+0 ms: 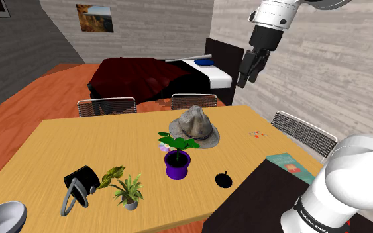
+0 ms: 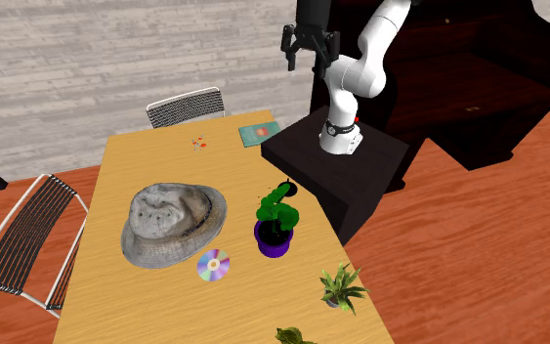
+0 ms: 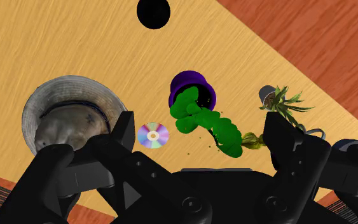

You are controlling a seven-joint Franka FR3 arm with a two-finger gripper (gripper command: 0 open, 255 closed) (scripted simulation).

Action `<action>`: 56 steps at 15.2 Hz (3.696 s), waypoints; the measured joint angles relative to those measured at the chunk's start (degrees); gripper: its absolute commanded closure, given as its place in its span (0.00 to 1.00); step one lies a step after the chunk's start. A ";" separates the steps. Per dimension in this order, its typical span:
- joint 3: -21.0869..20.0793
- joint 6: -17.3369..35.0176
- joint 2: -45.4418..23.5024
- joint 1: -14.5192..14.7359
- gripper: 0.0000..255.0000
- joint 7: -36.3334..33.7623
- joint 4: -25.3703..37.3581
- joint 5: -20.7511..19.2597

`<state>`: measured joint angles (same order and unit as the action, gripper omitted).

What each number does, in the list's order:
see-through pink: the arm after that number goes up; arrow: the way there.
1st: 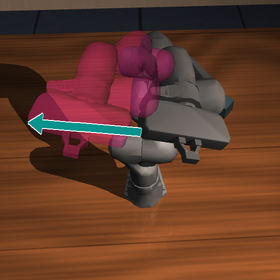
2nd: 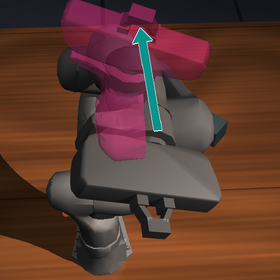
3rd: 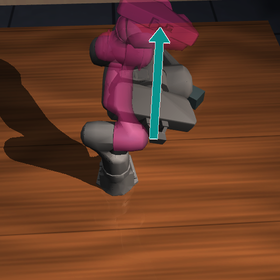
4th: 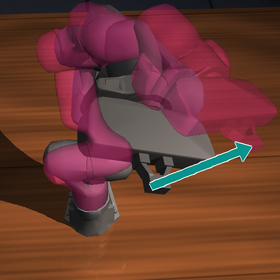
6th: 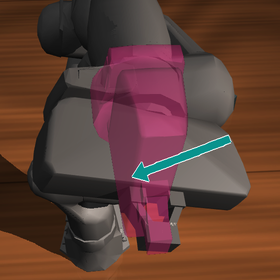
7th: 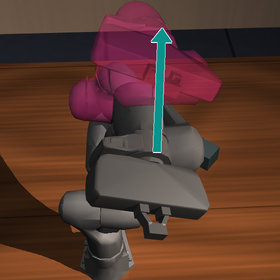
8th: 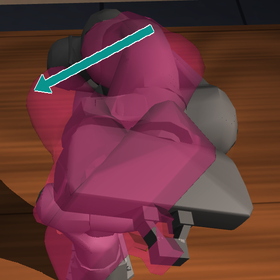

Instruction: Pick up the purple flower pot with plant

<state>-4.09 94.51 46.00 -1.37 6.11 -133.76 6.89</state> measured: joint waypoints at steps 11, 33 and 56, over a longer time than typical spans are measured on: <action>-2.42 15.10 -11.64 -0.53 0.00 -3.94 -6.67 3.84; -5.65 44.06 -46.41 0.16 0.00 -7.55 -5.69 10.89; -5.35 37.07 -41.39 -0.15 1.00 -9.11 -3.68 9.88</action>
<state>-9.44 131.58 4.61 -1.52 -3.00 -137.44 16.78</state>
